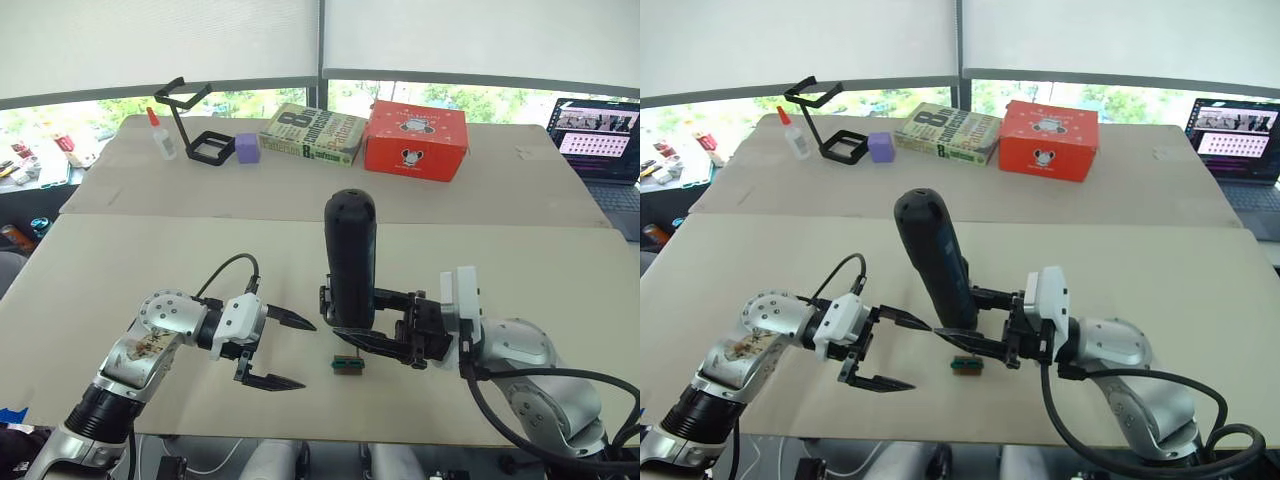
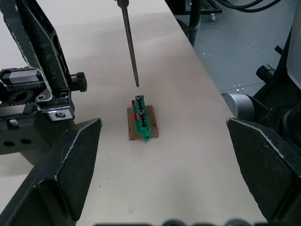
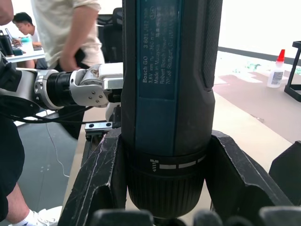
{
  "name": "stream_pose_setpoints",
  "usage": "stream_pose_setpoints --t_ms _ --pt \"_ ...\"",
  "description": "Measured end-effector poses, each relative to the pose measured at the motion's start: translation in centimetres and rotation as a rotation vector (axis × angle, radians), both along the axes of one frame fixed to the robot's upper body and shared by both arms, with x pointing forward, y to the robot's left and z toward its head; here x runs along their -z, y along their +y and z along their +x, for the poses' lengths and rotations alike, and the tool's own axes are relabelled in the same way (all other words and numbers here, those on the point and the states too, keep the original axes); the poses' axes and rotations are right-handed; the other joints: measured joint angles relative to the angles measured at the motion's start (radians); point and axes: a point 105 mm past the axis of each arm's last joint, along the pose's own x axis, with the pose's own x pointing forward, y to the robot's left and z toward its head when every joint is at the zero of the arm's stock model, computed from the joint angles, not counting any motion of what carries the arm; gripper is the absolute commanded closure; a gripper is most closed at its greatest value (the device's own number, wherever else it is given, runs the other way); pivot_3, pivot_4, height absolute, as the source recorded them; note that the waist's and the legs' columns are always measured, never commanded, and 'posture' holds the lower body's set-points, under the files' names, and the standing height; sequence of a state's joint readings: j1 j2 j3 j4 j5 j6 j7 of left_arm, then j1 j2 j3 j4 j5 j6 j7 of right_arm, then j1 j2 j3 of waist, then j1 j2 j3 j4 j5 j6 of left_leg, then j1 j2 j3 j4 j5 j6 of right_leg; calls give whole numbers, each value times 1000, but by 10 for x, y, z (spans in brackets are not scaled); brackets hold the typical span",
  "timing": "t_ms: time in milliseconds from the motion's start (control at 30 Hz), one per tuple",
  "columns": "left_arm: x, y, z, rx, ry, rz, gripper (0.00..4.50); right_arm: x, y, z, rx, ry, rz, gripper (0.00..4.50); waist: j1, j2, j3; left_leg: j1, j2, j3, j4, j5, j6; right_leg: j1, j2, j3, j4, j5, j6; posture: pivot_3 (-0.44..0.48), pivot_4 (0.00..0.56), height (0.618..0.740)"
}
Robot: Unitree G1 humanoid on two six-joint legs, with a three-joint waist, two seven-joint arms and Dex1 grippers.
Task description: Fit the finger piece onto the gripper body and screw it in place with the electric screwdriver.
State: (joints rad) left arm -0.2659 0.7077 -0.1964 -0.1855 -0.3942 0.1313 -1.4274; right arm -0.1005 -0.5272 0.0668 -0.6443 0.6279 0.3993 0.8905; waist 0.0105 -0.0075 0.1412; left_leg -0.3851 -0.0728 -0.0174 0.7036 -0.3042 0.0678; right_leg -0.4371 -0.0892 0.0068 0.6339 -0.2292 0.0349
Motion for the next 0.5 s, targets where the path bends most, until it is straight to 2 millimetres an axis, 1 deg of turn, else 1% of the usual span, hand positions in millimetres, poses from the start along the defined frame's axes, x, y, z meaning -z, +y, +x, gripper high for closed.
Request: stream_pose_setpoints --t_ms 500 --pt "0 -1 1 -1 0 -5 0 5 -1 1 11 10 -13 2589 0 0 0 0 0 0 0 0 0 0 0 0 0 0 0 0 150 740"
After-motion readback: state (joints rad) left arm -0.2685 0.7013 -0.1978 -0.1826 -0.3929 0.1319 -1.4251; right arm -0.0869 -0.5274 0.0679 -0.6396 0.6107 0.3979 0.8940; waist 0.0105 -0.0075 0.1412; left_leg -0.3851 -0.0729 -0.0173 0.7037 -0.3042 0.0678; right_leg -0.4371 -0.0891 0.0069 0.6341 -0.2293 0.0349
